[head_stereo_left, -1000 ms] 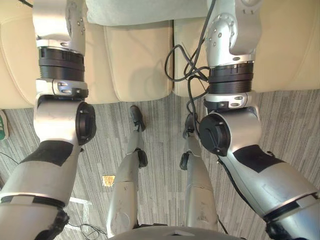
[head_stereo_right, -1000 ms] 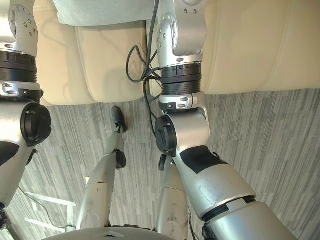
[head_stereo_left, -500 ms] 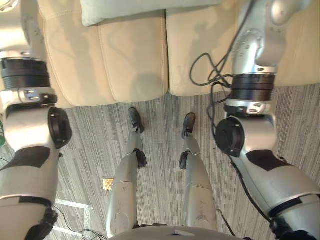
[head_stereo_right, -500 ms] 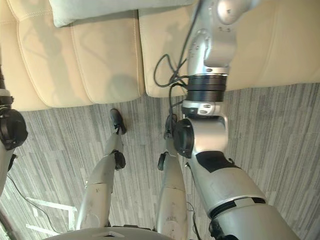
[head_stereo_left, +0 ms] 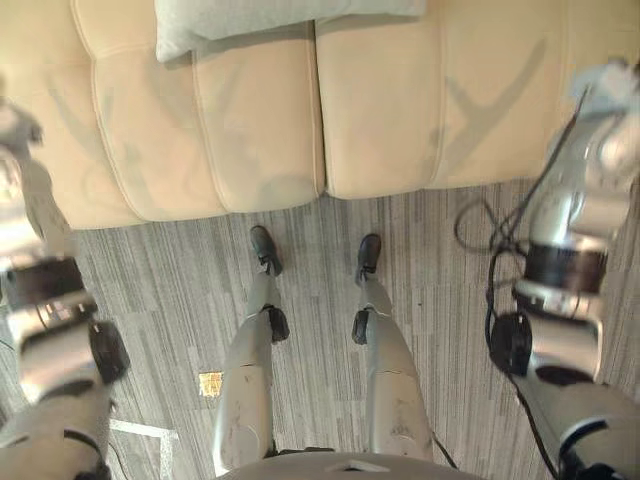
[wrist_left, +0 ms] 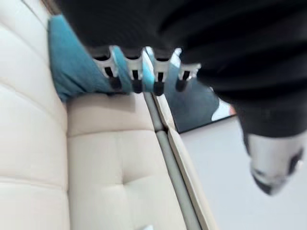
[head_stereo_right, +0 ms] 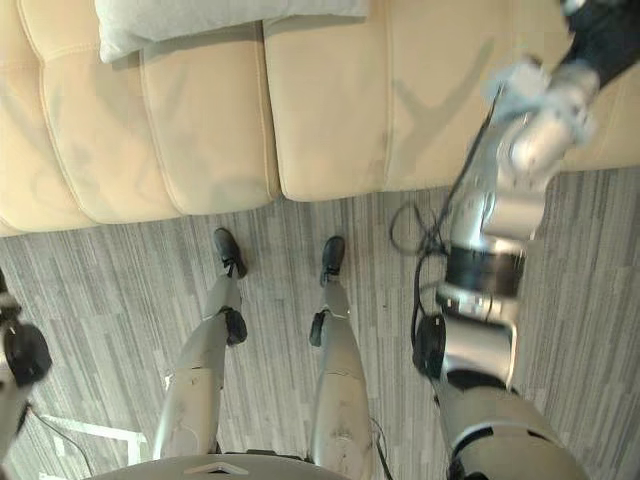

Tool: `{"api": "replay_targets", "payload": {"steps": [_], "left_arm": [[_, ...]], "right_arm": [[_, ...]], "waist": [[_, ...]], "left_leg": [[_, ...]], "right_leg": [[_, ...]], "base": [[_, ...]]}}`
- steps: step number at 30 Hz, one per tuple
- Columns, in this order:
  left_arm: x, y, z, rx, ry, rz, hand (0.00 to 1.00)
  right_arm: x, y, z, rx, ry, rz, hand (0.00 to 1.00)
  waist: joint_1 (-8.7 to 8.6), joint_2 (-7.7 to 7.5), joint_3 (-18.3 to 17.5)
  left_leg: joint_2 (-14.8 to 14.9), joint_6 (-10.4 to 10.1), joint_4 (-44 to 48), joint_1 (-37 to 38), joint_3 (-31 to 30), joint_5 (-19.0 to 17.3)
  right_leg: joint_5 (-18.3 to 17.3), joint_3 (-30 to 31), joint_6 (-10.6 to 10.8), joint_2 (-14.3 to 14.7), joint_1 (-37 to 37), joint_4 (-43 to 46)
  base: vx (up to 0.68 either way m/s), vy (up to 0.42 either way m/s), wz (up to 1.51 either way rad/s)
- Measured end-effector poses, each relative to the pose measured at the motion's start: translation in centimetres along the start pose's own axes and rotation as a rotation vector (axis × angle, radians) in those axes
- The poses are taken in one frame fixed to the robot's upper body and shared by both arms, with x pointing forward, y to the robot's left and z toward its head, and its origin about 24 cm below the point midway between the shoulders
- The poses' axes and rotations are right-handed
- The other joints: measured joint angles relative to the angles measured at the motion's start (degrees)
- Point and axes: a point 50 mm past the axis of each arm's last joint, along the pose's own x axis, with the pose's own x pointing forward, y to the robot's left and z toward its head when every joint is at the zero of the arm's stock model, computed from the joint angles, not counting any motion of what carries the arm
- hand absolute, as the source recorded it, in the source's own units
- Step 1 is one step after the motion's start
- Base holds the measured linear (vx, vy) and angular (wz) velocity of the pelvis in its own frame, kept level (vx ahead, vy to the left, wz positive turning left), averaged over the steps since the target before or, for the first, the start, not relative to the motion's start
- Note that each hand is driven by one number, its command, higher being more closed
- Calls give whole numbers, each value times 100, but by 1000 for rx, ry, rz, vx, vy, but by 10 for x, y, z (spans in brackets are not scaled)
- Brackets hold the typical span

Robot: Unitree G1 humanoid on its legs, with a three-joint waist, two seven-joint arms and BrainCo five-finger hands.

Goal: Pick up cushions and gather them together orderly.

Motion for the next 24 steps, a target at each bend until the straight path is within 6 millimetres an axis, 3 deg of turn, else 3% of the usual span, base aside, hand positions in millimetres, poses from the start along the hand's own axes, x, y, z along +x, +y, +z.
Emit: {"api": "replay_targets", "payload": {"steps": [2, 3, 4, 6, 7, 9, 10, 12, 13, 16, 20, 24], "left_arm": [[-44, 19, -31, 30, 123, 6, 0], [-78, 32, -52, 47, 225, 18, 0], [-92, 37, -60, 56, 271, 25, 0], [-157, 65, -92, 119, 502, 41, 0], [-170, 70, -96, 125, 549, 42, 0], [-226, 85, -114, 160, 759, 26, 0], [-235, 87, -118, 168, 801, 19, 0], [-281, 100, -131, 217, 996, -21, 0], [-289, 102, -133, 229, 1031, -33, 0], [-338, 122, -141, 331, 1251, -73, 0], [-368, 140, -144, 437, 1392, -101, 0], [-388, 158, -141, 571, 1502, -166, 0]], "right_arm": [[-32, -14, -10, -99, 44, 60, 0], [-57, -25, -17, -152, 102, 87, 0], [-66, -28, -21, -171, 128, 99, 0], [-114, -43, -43, -232, 316, 163, 0], [-124, -46, -47, -249, 354, 180, 0], [-173, -55, -62, -290, 544, 259, 0], [-182, -57, -65, -309, 580, 281, 0], [-230, -66, -80, -372, 775, 362, 0], [-239, -68, -82, -395, 806, 381, 0], [-292, -93, -93, -499, 1037, 393, 0], [-346, -130, -106, -599, 1330, 391, 0], [-400, -170, -97, -721, 1626, 376, 0]], "waist": [[-24, -5, -6], [-58, -10, -12], [-58, -15, -16], [-40, -86, -171], [-39, -89, -214], [-14, -98, -343], [-13, -97, -380], [16, -179, -723], [29, -205, -748], [40, -365, -1136], [-47, -448, -1395], [-69, -464, -1622]], "left_leg": [[16, -38, -22, 253, -74, -34], [32, -76, -22, 430, -103, -93], [39, -76, -23, 499, -116, -147], [61, -80, -23, 779, -118, -218], [63, -91, -23, 830, -129, -230], [73, -131, -24, 1264, -165, -313], [74, -122, -24, 1367, -173, -333], [92, -168, -6, 1860, -205, -453], [95, -184, -4, 2003, -189, -493], [131, -235, 115, 2566, -97, -716], [137, -301, 99, 3039, -50, -826], [60, -371, -2, 3500, 0, -960]], "right_leg": [[-92, -52, -26, 24, 269, 19], [-217, -123, -54, 41, 467, 68], [-271, -132, -79, 53, 533, 94], [-393, -144, -99, 76, 789, 133], [-416, -154, -105, 77, 844, 139], [-547, -209, -98, 75, 1291, 161], [-572, -236, -101, 75, 1393, 165], [-703, -280, -55, 84, 1870, 187], [-741, -269, -65, 87, 2004, 190], [-861, -139, -51, 143, 2546, 122], [-839, -13, -33, 192, 3056, -82], [-808, 85, 8, 173, 3495, -329]], "base": [[6, -90, 13], [16, -118, 19], [24, -118, 14], [33, -80, 2], [53, -64, 4], [57, -67, 8], [54, -78, 10], [77, -79, 2], [99, -67, -10], [98, -58, -17], [103, -18, -14], [58, 23, -11]]}}
